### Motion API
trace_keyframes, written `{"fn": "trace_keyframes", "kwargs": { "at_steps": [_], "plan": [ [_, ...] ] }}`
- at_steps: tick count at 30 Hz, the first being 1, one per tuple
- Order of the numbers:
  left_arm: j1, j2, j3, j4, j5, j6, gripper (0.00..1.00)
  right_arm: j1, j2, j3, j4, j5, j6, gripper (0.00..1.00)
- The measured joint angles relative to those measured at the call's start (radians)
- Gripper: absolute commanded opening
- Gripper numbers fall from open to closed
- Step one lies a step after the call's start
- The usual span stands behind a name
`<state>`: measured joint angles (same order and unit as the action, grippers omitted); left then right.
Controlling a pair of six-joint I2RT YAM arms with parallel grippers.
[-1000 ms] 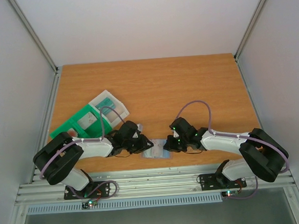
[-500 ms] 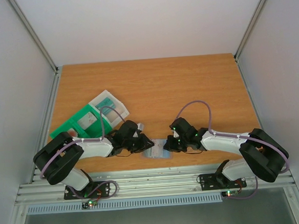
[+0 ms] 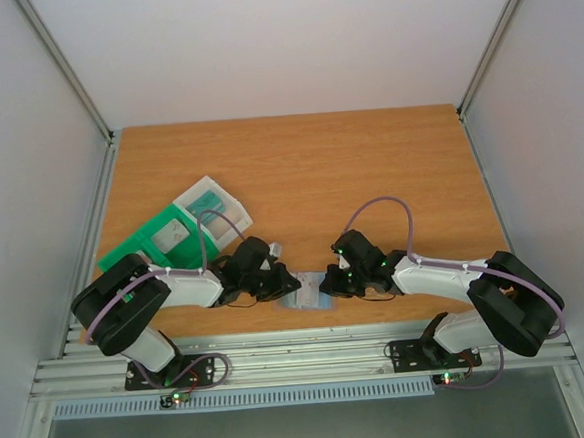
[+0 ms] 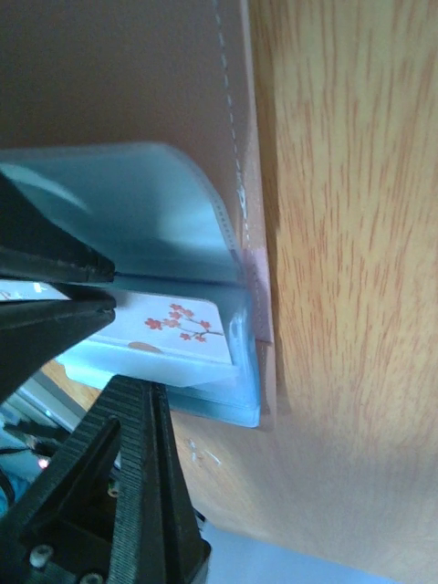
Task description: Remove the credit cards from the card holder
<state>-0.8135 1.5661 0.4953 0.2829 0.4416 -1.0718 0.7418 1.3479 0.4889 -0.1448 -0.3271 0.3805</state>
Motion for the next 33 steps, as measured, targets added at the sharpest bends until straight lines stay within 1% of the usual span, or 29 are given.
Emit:
{"fn": "trace_keyframes", "kwargs": {
  "at_steps": [1, 3, 13, 20, 26, 33],
  "plan": [
    [0.000, 0.000, -0.001, 0.001, 0.000, -0.004, 0.02, 0.000, 0.000, 0.000, 0.000, 0.000, 0.000, 0.09],
    [0.000, 0.000, -0.002, 0.008, 0.002, -0.003, 0.00, 0.000, 0.000, 0.000, 0.000, 0.001, 0.000, 0.09],
    [0.001, -0.034, -0.003, 0.018, 0.005, 0.003, 0.00, 0.000, -0.009, 0.000, -0.009, 0.016, 0.000, 0.09],
    [0.012, -0.105, -0.011, -0.032, -0.008, 0.013, 0.00, 0.000, -0.027, 0.001, -0.042, 0.037, -0.021, 0.10],
    [0.021, -0.222, -0.006, -0.177, -0.052, 0.062, 0.00, 0.000, -0.079, 0.032, -0.150, 0.070, -0.076, 0.11],
    [0.023, -0.346, 0.054, -0.390, -0.071, 0.176, 0.00, 0.000, -0.206, 0.164, -0.321, 0.082, -0.186, 0.21]
  ]
}}
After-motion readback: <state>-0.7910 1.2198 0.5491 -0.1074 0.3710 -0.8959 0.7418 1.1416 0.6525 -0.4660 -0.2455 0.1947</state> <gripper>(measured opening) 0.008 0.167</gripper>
